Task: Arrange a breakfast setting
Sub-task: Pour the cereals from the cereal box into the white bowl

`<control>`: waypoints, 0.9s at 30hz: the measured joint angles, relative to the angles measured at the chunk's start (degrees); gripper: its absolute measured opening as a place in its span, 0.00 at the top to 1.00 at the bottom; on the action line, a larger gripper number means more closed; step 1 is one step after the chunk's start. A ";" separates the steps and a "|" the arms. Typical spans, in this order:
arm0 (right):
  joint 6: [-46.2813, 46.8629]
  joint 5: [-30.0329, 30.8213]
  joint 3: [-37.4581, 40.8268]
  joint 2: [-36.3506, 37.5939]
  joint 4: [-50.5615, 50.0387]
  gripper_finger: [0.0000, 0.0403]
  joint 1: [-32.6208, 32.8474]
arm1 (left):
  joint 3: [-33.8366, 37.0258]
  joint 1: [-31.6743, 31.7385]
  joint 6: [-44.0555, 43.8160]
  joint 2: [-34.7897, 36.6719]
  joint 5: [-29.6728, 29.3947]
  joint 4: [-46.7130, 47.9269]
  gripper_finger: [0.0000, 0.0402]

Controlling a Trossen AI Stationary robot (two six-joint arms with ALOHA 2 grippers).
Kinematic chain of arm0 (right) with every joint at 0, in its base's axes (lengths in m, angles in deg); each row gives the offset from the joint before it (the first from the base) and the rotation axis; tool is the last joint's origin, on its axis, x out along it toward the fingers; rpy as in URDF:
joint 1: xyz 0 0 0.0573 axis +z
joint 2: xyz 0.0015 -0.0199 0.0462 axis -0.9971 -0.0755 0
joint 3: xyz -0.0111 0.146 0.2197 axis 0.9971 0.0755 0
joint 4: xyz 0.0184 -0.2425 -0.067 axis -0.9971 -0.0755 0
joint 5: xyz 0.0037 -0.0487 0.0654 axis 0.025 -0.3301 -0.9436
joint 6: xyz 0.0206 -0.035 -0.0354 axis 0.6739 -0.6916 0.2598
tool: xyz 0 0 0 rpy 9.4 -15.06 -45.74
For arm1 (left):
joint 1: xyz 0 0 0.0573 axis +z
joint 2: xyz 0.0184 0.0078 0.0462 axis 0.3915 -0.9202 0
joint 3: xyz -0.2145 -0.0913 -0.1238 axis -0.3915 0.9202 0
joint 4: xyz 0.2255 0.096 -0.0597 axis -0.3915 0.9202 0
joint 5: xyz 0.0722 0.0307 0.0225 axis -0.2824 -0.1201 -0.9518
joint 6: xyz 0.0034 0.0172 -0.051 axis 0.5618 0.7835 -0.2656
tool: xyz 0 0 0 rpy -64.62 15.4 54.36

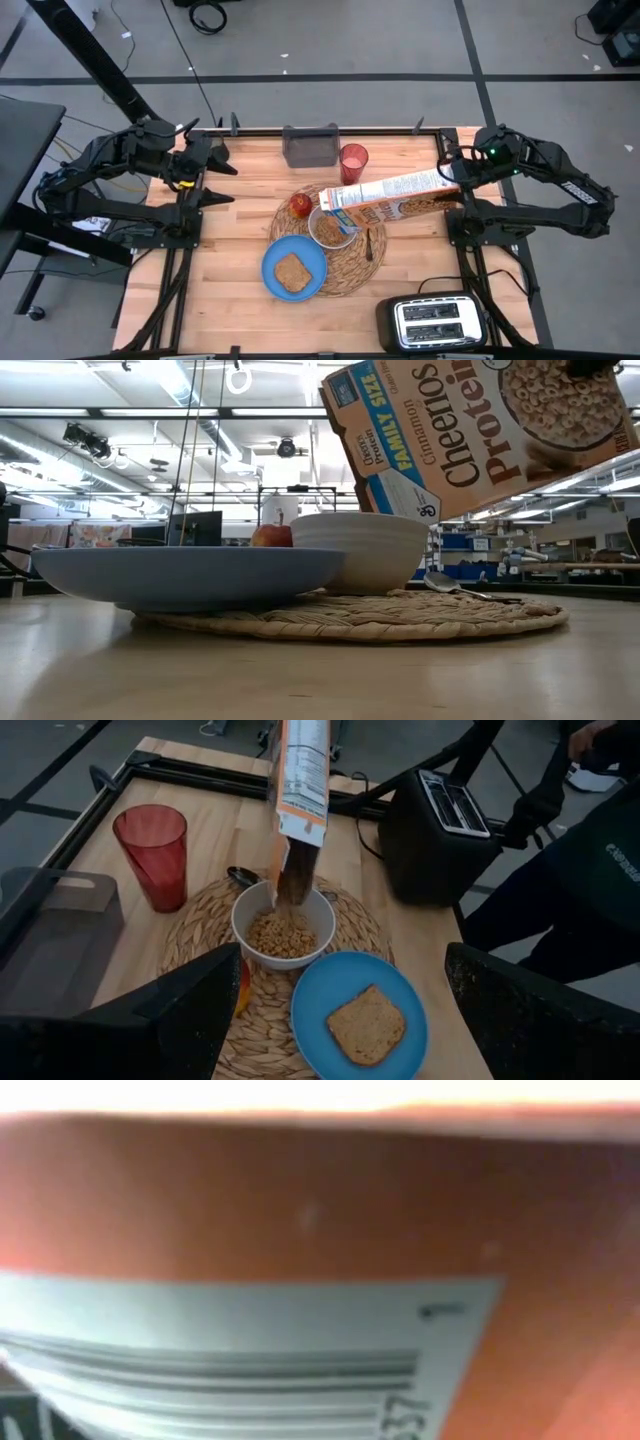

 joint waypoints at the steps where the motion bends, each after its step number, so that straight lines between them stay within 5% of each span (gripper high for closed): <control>1: 0.39 -0.30 0.00 -0.10 -0.02 0.41 0.17 | 0.00 0.00 -0.10 0.00 0.00 -0.02 0.12; 27: 1.62 1.00 -3.04 -0.45 -2.63 0.42 0.85 | 0.00 0.00 -0.66 0.00 0.04 -0.24 0.12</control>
